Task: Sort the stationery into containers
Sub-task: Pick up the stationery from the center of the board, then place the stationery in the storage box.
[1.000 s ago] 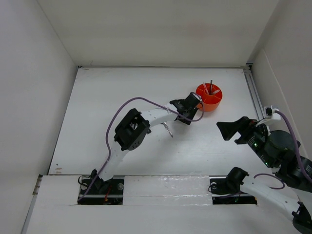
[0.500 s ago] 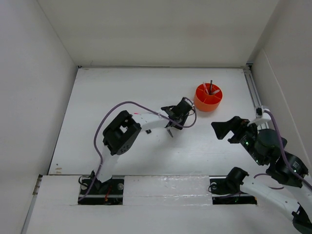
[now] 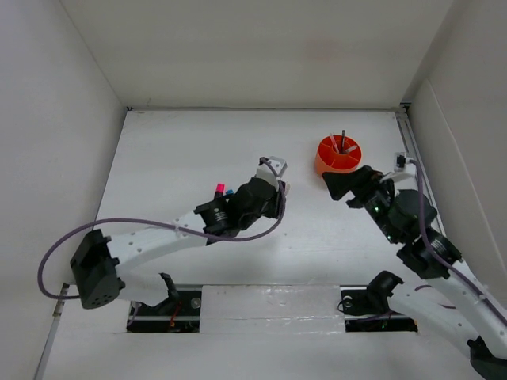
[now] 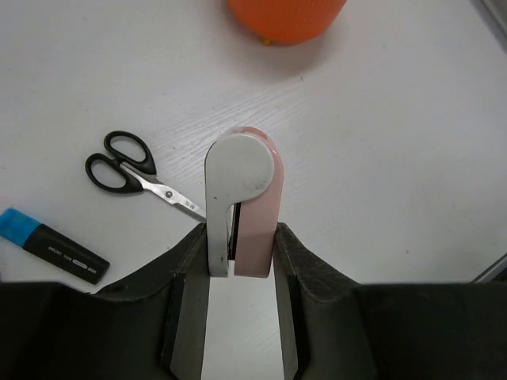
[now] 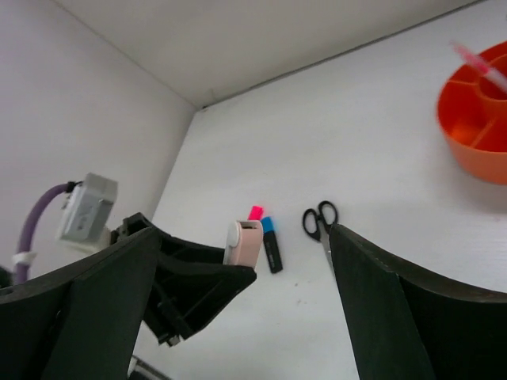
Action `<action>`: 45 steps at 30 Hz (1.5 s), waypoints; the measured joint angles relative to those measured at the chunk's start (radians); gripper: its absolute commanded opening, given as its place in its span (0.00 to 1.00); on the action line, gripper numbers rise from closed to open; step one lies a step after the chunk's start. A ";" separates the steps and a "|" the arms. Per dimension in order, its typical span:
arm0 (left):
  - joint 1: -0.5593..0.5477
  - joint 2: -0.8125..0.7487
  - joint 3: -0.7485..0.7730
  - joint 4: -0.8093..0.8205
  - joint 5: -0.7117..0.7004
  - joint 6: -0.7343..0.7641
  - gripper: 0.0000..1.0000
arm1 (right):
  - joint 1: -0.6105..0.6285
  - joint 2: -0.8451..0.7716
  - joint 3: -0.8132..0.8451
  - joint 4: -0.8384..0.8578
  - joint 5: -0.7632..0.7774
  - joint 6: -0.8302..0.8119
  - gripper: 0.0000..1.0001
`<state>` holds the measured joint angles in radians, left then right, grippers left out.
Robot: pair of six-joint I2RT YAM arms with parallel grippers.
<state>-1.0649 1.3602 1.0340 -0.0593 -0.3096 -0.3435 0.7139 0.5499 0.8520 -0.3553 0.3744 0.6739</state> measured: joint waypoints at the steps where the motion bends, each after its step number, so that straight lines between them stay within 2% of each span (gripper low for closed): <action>1: -0.003 -0.044 -0.031 0.019 -0.007 -0.003 0.00 | -0.017 0.034 -0.009 0.050 -0.045 0.000 0.93; 4: -0.024 -0.171 -0.138 0.080 -0.013 0.001 0.00 | -0.056 0.121 -0.050 0.173 -0.177 0.013 0.88; 5: -0.031 -0.210 -0.169 0.094 -0.012 0.003 0.00 | -0.060 0.151 -0.057 0.200 -0.213 0.022 0.83; 11: -0.047 -0.365 -0.275 0.164 -0.001 0.034 0.00 | -0.047 0.290 -0.058 0.309 -0.353 0.040 0.82; 20: -0.049 -0.339 -0.275 0.208 0.026 0.069 0.00 | 0.069 0.345 -0.077 0.411 -0.399 0.042 0.82; 29: -0.049 -0.325 -0.275 0.229 0.045 0.093 0.00 | 0.080 0.386 -0.120 0.442 -0.392 0.060 0.77; 32: -0.049 -0.327 -0.275 0.241 0.048 0.100 0.00 | 0.082 0.391 -0.135 0.454 -0.392 0.067 0.66; 33: -0.049 -0.329 -0.275 0.244 0.050 0.101 0.00 | 0.084 0.394 -0.137 0.458 -0.392 0.069 0.58; 34: -0.049 -0.332 -0.275 0.248 0.052 0.103 0.00 | 0.086 0.398 -0.141 0.465 -0.392 0.072 0.55; 38: -0.049 -0.344 -0.275 0.254 0.060 0.108 0.00 | 0.086 0.401 -0.146 0.491 -0.394 0.084 0.54; 40: -0.048 -0.347 -0.275 0.261 0.068 0.111 0.00 | 0.086 0.402 -0.147 0.506 -0.399 0.089 0.44; 43: -0.048 -0.349 -0.275 0.267 0.081 0.116 0.00 | 0.088 0.402 -0.148 0.529 -0.406 0.096 0.44; 45: -0.050 -0.350 -0.275 0.272 0.093 0.118 0.00 | 0.090 0.403 -0.148 0.539 -0.409 0.100 0.35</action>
<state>-1.1145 1.0103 0.7589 0.2131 -0.2161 -0.2253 0.8040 0.9531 0.7036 0.1837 -0.0341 0.7738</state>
